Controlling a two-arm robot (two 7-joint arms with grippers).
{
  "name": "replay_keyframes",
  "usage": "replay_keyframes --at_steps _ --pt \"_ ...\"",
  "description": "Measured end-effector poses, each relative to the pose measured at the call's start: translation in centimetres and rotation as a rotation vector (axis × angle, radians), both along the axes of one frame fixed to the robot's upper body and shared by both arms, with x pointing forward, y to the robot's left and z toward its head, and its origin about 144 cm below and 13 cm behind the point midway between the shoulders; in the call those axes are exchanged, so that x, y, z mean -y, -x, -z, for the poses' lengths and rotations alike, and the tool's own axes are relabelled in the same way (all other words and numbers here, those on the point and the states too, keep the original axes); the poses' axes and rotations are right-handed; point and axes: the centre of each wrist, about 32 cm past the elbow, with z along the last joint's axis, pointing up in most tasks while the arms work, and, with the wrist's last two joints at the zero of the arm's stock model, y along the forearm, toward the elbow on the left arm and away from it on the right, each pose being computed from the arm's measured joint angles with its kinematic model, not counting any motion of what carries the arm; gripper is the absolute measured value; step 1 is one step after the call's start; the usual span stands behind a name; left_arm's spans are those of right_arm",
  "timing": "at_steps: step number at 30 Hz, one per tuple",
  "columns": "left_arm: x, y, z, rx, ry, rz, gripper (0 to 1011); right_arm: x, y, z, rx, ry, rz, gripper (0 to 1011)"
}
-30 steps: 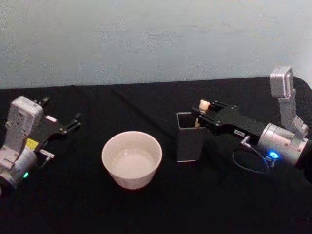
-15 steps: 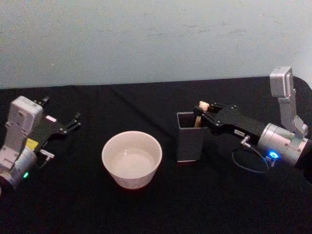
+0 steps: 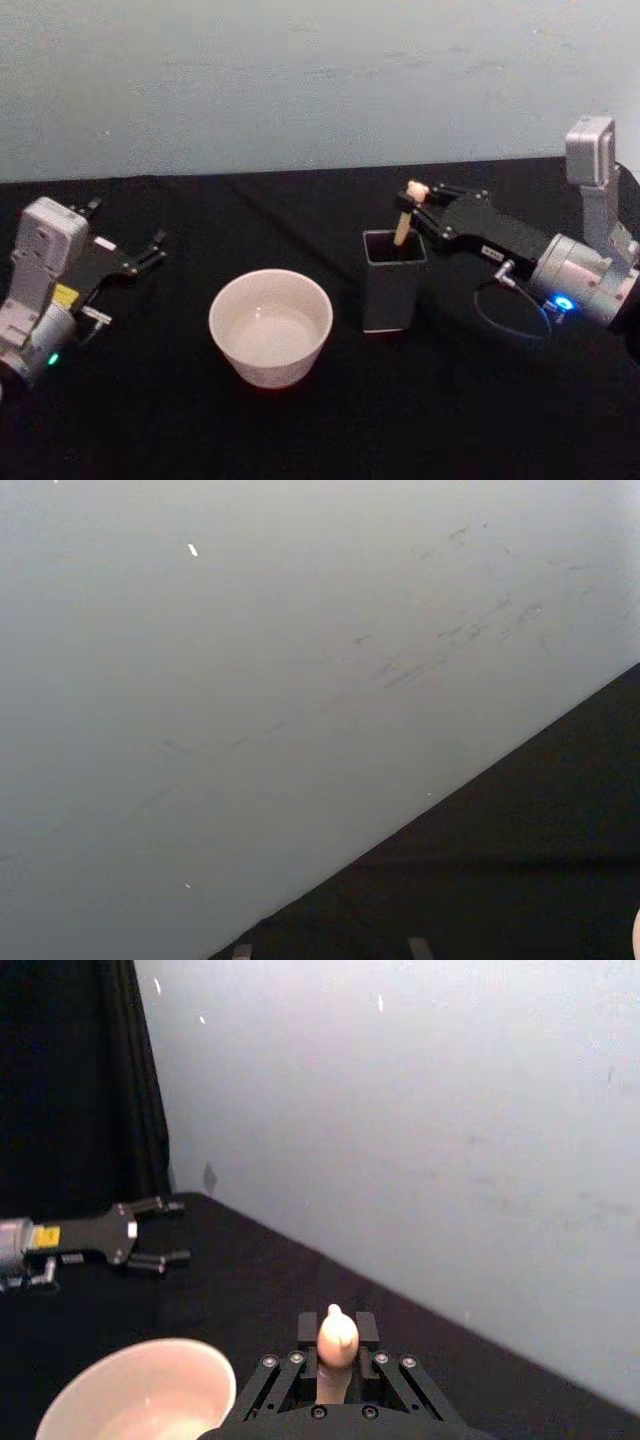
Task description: Pick up the stirring spoon with one hand, stir inside the cup, then place it back in its original position.
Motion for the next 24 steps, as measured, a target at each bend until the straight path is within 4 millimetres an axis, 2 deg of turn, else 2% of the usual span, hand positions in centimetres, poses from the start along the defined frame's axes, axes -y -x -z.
replay_keyframes --at_steps 11,24 --pt "0.0 0.0 0.0 0.000 0.000 0.000 1001 -0.3 0.4 -2.4 0.126 -0.024 0.005 214" --pt "0.0 0.0 0.0 0.000 0.000 0.000 1001 -1.4 0.7 -4.2 0.222 -0.102 -0.048 214"
